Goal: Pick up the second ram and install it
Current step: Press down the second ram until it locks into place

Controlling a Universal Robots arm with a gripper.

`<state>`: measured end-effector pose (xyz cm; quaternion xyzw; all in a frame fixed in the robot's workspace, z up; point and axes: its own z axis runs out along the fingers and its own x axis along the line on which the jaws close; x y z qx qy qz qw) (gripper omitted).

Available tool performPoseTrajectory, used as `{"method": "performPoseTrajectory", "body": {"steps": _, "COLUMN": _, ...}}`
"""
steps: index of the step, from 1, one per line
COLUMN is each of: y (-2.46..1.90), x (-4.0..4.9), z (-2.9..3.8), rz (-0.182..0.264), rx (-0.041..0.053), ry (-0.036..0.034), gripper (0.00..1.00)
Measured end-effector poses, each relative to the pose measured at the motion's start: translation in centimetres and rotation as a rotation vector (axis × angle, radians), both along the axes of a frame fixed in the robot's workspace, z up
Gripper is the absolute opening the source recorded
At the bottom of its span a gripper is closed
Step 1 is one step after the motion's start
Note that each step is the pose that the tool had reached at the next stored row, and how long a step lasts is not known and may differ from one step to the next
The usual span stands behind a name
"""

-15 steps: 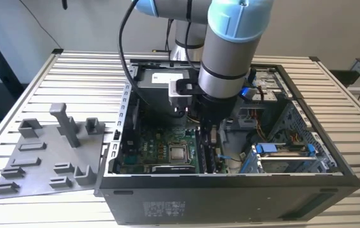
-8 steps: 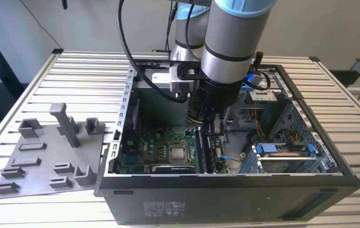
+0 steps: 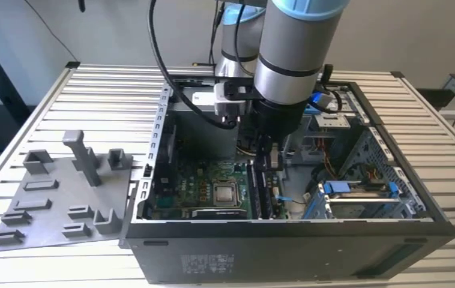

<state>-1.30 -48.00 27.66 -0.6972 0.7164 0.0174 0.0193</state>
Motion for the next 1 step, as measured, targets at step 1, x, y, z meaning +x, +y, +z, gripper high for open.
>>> {"method": "performPoseTrajectory", "body": {"steps": 1, "y": 0.00, "x": 0.00, "z": 0.01, "rz": 0.000, "rx": 0.0000, "ry": 0.0000, "gripper": 0.11}}
